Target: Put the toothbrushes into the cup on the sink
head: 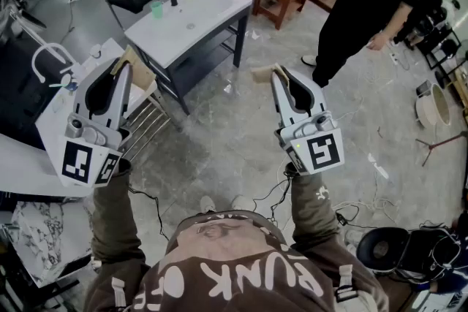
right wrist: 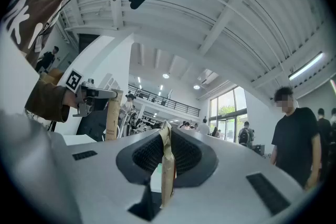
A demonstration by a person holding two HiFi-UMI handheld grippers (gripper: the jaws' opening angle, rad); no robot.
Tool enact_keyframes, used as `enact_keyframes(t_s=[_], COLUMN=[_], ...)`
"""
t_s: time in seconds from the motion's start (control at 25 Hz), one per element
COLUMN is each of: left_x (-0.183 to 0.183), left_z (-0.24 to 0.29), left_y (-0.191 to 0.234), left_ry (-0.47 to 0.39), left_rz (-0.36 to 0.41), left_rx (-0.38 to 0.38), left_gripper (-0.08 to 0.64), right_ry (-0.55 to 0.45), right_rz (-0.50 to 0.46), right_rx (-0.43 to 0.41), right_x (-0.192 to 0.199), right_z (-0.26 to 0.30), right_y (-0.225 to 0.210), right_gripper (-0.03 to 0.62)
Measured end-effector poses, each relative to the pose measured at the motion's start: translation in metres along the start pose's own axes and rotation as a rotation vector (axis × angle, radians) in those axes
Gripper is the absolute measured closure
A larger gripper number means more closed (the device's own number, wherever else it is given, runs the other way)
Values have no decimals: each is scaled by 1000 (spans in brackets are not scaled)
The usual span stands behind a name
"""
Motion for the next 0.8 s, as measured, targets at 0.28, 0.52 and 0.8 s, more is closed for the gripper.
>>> enact_keyframes(t_s=[0.28, 0.52, 0.8], left_x=[-1, -3, -9], left_z=[4, 6, 10], left_y=[-5, -9, -17], left_ry=[3, 12, 14], left_rz=[1, 8, 23], left_rx=[1, -3, -19], left_gripper=[525, 525, 525], right_ry=[-2, -3, -22], right_rz=[3, 9, 7], right_rx=[-5, -11, -19], right_x=[2, 3, 3], right_z=[-3, -4, -8], right_y=[-4, -8, -19], right_gripper=[548, 548, 548])
Point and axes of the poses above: the fingertips, and each gripper's own axes: z forward along the fingers, y to its left, x out of its underside, the point moved 8 cm from there along -z, backward along the fingers, and after that the axes turned 12 degrees about y, right-handed, at the moved point
